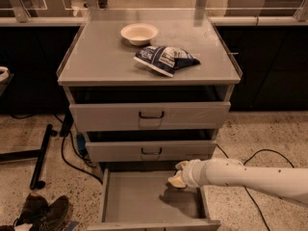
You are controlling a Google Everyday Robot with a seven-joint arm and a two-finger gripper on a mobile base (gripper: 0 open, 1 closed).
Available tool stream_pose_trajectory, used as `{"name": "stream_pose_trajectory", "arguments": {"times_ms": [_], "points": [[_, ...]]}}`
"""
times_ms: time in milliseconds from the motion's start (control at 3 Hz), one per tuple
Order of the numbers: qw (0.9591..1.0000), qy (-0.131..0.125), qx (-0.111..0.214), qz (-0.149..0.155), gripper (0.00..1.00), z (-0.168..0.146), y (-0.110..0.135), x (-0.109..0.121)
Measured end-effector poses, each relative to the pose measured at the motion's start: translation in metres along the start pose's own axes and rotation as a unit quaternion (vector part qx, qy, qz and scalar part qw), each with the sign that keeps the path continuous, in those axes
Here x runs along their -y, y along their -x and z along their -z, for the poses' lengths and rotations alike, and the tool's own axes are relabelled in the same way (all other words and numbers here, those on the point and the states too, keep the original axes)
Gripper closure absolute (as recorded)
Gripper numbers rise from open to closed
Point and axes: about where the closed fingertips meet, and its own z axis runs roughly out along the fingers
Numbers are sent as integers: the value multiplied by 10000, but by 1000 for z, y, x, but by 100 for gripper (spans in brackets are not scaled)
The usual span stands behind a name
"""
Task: Pick pepsi can from bottom drawer and place on counter
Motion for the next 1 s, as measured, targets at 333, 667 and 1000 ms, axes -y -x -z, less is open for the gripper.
{"name": "stream_pose_trajectory", "arguments": {"times_ms": [333, 667, 1000], "points": [[9979, 599, -222, -48, 100, 54, 29, -88], [9878, 1257, -830, -408, 100, 120, 19, -187], [9802, 1545, -1183, -361, 100, 217, 57, -264]]}}
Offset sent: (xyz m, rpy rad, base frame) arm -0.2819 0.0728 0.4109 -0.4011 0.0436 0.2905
